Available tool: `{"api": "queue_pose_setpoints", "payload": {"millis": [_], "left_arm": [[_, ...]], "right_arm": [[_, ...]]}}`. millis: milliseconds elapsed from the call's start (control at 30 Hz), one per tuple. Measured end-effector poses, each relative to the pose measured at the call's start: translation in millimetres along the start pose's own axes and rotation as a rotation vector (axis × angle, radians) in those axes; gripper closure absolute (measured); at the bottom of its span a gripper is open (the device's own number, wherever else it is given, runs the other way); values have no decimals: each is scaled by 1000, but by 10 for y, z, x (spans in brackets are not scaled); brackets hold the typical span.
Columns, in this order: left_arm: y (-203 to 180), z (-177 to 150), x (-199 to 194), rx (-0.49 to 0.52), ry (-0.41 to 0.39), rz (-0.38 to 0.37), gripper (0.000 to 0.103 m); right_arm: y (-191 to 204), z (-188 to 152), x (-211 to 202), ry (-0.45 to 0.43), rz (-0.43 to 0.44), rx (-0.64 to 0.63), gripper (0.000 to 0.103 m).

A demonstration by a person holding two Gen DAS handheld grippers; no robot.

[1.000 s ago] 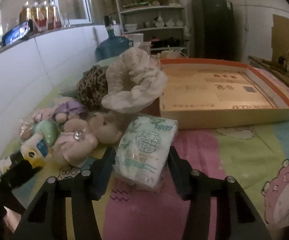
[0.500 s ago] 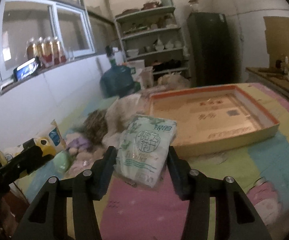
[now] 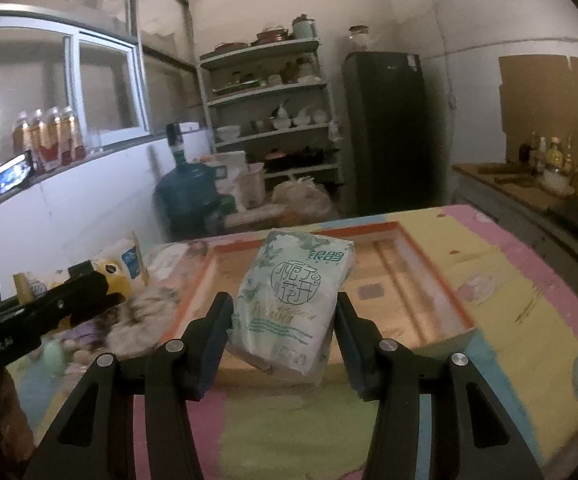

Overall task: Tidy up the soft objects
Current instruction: 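Carry both packets into the cardboard box lid and open both grippers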

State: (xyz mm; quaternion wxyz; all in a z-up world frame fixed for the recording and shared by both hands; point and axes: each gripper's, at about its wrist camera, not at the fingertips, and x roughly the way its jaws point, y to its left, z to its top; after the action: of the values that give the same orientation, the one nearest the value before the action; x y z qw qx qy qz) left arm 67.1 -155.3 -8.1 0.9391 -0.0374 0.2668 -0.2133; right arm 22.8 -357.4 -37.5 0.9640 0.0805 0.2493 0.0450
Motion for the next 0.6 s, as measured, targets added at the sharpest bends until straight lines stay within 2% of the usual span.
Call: {"api": "queue_pose_setpoints", "payload": {"millis": [167,367,600], "left_arm": [[-208,109,379,13,18,13,66],[-354,127,824,-15,67,18,66],[-403,40,1372,-48,193,-7,66]], "right_arm": [[-354,115,125,6,-14,16,51],[-765,208,384,58,-17,50,51],[-1043,211,742,164,9,87,51]]}}
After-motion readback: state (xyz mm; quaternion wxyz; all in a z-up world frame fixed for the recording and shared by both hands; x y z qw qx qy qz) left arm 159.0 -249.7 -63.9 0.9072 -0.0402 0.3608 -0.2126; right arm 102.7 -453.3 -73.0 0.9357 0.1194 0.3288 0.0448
